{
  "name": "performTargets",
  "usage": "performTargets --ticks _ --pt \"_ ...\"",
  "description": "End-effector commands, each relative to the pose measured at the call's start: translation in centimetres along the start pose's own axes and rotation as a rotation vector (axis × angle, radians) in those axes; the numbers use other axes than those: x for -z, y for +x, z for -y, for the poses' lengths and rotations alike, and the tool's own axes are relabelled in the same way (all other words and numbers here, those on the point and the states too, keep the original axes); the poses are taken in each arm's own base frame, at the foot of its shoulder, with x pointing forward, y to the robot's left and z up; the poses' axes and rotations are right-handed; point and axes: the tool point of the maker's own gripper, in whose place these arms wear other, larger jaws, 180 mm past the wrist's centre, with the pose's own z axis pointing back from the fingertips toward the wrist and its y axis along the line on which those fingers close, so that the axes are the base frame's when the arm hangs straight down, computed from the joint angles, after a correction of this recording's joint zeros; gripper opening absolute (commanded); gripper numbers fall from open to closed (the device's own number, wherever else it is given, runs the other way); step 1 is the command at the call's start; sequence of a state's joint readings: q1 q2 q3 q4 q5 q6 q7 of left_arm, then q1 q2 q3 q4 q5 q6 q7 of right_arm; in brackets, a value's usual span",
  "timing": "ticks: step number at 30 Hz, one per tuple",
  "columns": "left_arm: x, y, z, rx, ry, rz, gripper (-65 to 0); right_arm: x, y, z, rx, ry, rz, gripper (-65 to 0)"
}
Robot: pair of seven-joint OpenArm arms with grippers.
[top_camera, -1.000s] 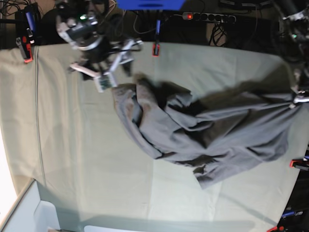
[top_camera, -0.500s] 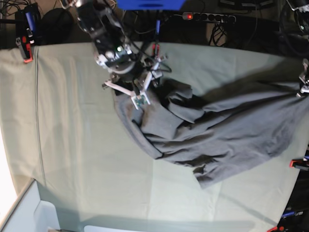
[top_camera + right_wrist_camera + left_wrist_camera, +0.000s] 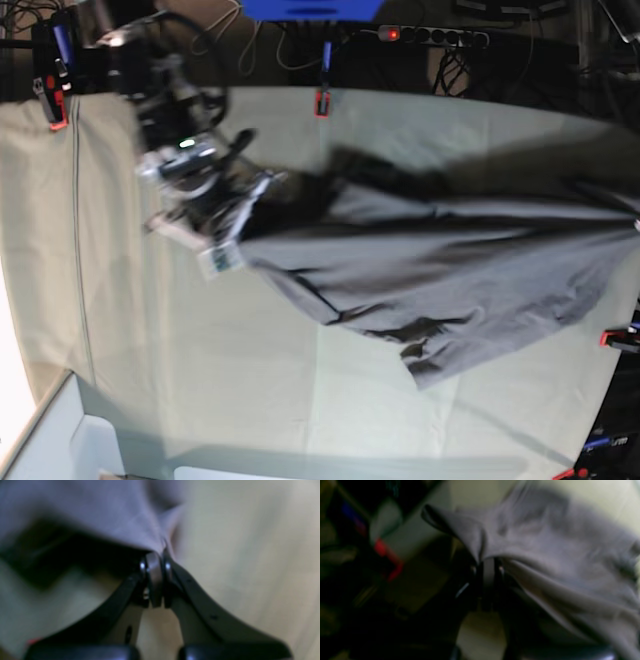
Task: Layout the t-shirt on the table in an organized manner, then fold the t-shirt properly
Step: 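Grasp the opposite side of the shirt with the right gripper, then pull the shirt apart with both grippers, spreading it across the table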
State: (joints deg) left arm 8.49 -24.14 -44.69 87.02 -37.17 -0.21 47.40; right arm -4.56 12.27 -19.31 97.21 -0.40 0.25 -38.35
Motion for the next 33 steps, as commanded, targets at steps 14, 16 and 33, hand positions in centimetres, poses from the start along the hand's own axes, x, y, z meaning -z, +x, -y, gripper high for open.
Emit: performTargets --ticks 14,16,33 --pt "2.0 6.5 11.1 0.034 -0.216 0.161 -64.6 4.1 10.0 7.1 -0.004 -0.129 0.171 -65.0" --pt "3.3 5.3 12.4 0.032 -0.235 0.143 -64.1 5.8 10.0 7.8 -0.002 -0.137 0.161 -65.0" --pt "7.2 6.1 15.6 -0.022 -0.271 0.089 -12.3 4.7 10.6 10.9 0.065 -0.206 0.226 -31.6"
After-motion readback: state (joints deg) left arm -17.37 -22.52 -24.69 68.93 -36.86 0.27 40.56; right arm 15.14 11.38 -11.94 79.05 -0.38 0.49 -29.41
